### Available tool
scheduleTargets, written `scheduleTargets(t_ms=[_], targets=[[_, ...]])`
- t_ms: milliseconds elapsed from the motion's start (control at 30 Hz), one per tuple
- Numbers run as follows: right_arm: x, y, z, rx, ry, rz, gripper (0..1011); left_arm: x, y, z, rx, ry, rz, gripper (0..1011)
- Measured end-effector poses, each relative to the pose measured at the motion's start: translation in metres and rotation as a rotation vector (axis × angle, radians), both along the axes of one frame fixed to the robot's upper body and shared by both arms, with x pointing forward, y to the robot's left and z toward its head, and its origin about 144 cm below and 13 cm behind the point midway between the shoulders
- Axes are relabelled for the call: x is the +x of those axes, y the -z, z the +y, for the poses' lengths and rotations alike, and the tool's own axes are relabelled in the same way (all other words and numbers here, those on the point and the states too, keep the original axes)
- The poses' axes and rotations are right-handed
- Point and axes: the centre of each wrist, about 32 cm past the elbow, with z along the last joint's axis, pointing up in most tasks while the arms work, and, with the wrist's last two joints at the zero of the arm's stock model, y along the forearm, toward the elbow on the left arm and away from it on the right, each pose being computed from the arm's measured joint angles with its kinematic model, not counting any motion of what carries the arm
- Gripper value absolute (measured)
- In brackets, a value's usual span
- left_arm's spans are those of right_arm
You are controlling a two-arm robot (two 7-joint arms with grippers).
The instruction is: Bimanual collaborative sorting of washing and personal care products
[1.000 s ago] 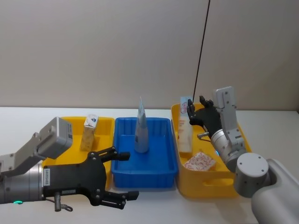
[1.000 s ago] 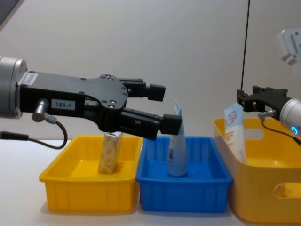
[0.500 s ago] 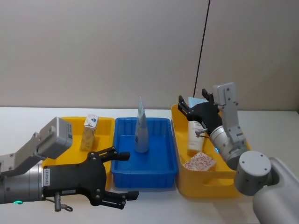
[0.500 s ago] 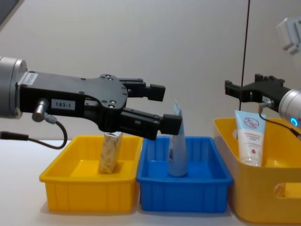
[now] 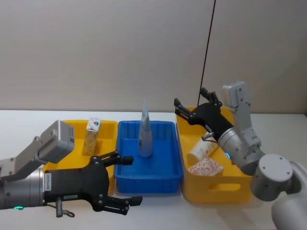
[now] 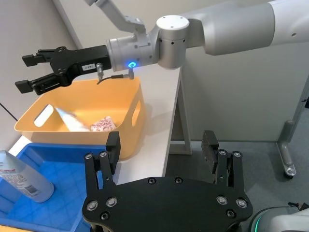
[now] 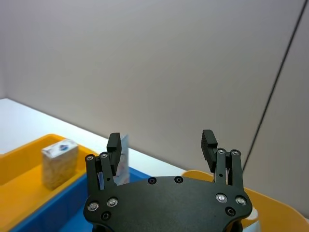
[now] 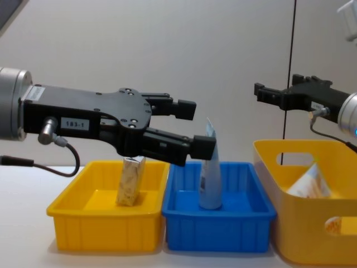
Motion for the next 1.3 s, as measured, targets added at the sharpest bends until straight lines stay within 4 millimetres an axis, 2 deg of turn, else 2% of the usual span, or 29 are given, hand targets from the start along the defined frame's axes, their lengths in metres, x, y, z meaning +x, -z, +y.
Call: scheduleTargets(t_ms=[300, 567, 700, 933, 1300], targets=[[-0.016, -0.008, -0.010, -0.007, -0.127, 0.003, 1002, 0.000, 0.000, 0.000, 0.000, 0.000, 0.000, 1001], [-0.041, -0.014, -0.022, -0.021, -0.255, 0.014, 1002, 0.000, 0.000, 0.000, 0.000, 0.000, 0.000, 1001], [-0.057, -0.015, -0.028, -0.031, -0.312, 0.022, 1002, 0.000, 0.000, 0.000, 0.000, 0.000, 0.000, 1001], [-0.098, -0.013, -0.041, -0.046, -0.411, 0.060, 1002, 0.000, 0.000, 0.000, 0.000, 0.000, 0.000, 1001], [-0.141, -0.010, -0.043, -0.060, -0.469, 0.102, 1002, 0.000, 0.000, 0.000, 0.000, 0.000, 0.000, 1001]])
